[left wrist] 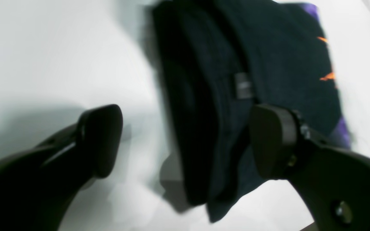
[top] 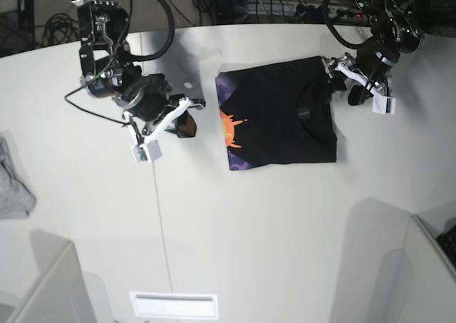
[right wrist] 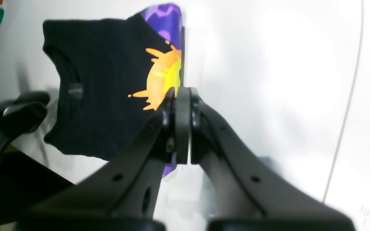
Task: Fold the T-shirt properly
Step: 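Grasp the bundle edge with the left gripper and rotate it on the table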
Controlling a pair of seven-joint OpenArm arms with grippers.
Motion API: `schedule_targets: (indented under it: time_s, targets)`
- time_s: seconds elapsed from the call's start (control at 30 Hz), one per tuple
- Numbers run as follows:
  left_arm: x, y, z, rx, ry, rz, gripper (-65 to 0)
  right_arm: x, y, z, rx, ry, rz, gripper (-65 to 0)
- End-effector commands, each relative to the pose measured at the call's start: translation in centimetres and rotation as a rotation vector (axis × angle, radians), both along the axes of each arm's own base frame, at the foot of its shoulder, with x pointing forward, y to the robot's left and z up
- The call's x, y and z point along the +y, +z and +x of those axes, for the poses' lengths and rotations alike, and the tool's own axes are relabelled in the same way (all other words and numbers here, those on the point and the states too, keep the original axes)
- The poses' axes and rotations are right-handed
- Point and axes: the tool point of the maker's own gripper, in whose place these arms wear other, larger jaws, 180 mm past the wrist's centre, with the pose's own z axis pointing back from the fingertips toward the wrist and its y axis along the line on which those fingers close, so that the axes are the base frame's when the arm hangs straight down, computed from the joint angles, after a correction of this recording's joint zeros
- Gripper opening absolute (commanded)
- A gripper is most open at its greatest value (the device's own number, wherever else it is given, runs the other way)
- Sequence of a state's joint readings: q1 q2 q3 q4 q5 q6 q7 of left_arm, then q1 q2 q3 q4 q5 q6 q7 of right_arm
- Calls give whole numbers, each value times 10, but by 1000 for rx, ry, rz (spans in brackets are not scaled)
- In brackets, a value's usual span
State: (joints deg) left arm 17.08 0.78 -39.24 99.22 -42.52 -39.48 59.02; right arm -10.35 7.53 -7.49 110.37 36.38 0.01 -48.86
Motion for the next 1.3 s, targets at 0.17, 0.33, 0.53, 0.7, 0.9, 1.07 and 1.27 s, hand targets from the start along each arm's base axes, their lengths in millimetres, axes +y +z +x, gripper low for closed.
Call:
schedule_targets:
  time_s: [0.17,0.33,0.53,0.7,0.9,1.07,1.27]
  targets:
    - [-5,-1,21,-38,9,-64,-56,-3,11,6,-46,-8,12,-650]
    - [-22,-9,32,-18,-27,-105,-56,-15,10,9,-43,-42,4,-650]
    - [-34,-27,35,61,10,-166,-58,-25,9,10,-43,-72,-2,-650]
    - [-33,-28,35,66,14,-169,-115,-30,6,8,-40,-70,-19,-650]
    - [-25,-42,28,124,-1,-69,-426,-31,6,8,-43,-70,-23,-650]
    - [-21,-49,24,155,-9,-20,-650,-31,6,8,-43,-70,-23,-650]
    - [-19,-49,22,160,-11,-14,-650,-31,6,8,-43,-70,-23,-650]
